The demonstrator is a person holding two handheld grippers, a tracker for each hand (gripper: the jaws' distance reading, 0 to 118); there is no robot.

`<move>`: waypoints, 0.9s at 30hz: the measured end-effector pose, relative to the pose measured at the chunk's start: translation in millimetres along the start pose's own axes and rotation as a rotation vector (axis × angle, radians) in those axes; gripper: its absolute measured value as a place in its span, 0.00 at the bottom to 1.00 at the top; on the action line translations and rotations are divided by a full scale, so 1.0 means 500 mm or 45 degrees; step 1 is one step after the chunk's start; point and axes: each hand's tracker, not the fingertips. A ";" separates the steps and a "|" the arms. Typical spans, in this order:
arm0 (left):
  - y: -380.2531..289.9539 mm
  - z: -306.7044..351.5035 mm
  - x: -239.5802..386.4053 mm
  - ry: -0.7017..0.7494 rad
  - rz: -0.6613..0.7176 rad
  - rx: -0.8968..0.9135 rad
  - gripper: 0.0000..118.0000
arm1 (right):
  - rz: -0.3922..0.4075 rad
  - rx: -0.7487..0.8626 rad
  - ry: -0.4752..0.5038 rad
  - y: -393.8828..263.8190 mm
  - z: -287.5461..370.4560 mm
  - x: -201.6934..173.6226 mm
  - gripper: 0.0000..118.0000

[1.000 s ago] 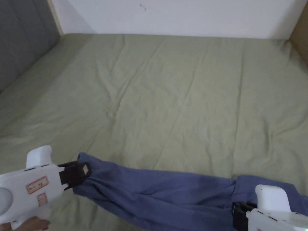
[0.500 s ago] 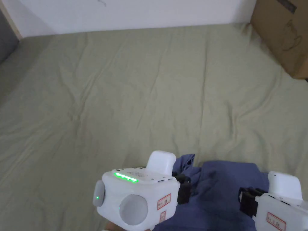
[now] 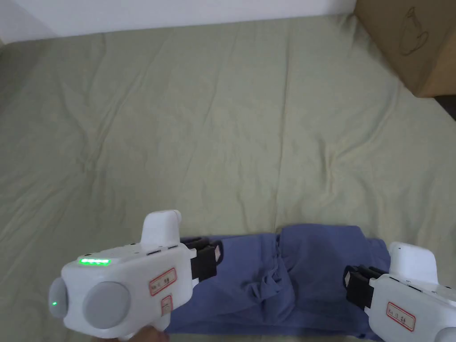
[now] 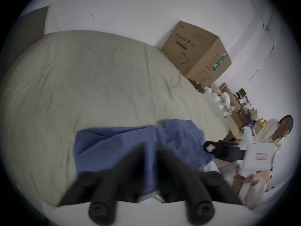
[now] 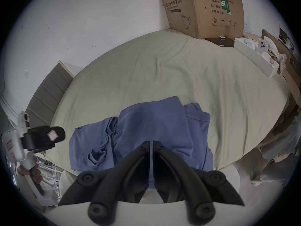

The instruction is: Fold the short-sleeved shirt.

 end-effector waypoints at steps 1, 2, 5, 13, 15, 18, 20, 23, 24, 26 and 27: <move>-0.007 -0.021 0.000 0.019 -0.026 -0.017 0.01 | 0.006 0.000 0.001 0.003 -0.003 -0.006 0.04; -0.015 -0.048 0.005 -0.023 -0.056 -0.101 0.01 | 0.013 0.003 -0.002 0.001 -0.001 -0.010 0.04; -0.047 -0.116 0.038 -0.152 -0.022 -0.228 0.01 | 0.019 -0.001 -0.002 0.002 -0.004 -0.015 0.04; -0.107 -0.161 0.130 -0.295 -0.113 -0.405 0.01 | 0.016 -0.006 -0.016 0.006 -0.002 -0.014 0.04; -0.113 -0.156 0.139 -0.323 -0.086 -0.411 0.01 | 0.014 -0.006 -0.014 0.008 -0.001 -0.015 0.04; -0.109 -0.131 0.137 -0.322 -0.127 -0.396 0.01 | 0.027 -0.001 -0.022 0.012 0.005 -0.023 0.04; -0.090 -0.091 0.107 -0.342 -0.087 -0.320 0.01 | 0.038 0.011 -0.021 0.016 0.012 -0.030 0.04; -0.057 -0.014 0.020 -0.322 0.047 -0.193 0.01 | 0.052 0.028 -0.022 0.021 0.014 -0.043 0.04; -0.049 0.009 -0.011 -0.311 0.075 -0.167 0.01 | 0.057 0.030 -0.020 0.021 0.014 -0.047 0.04; -0.039 0.055 -0.088 -0.225 0.123 -0.105 0.01 | 0.070 0.028 -0.015 0.020 0.011 -0.058 0.04; -0.037 0.067 -0.118 -0.185 0.135 -0.081 0.04 | 0.078 0.026 -0.012 0.018 0.010 -0.064 0.04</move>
